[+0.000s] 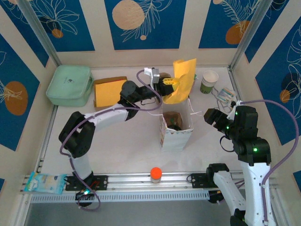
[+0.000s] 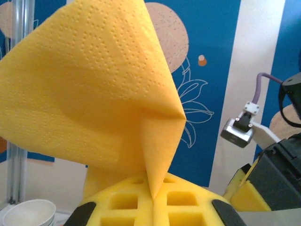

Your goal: Pack the takeout coffee

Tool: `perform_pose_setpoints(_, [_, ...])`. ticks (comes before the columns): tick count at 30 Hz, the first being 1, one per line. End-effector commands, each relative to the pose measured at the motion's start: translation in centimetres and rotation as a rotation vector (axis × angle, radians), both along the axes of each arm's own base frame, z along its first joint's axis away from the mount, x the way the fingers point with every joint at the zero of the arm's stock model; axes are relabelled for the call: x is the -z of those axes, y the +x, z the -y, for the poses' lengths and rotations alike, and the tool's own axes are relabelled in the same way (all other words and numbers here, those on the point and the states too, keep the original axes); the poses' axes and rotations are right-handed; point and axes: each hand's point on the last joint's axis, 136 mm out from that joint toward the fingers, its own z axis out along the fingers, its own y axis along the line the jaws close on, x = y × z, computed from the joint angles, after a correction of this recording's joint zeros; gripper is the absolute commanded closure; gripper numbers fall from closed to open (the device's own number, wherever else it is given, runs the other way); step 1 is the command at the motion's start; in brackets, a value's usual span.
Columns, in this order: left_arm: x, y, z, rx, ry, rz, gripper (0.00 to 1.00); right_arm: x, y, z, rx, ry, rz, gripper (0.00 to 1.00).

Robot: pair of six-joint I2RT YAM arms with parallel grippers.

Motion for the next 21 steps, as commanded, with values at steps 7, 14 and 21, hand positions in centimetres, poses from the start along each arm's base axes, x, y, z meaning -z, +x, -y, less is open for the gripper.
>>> perform_pose_setpoints(7, [1.1, -0.4, 0.3, -0.087, 0.002, 0.038, 1.00, 0.8, -0.1, -0.4, -0.010, 0.020, -0.016, 0.17])
perform_pose_setpoints(14, [1.6, -0.7, -0.2, -0.137, 0.009, 0.054, 1.00, 0.8, -0.2, -0.4, -0.010, 0.024, -0.015, 0.17])
perform_pose_setpoints(21, [1.3, -1.0, -1.0, -0.161, -0.007, 0.063, 1.00, 0.7, -0.4, -0.4, -0.009, 0.027, -0.014, 0.17])
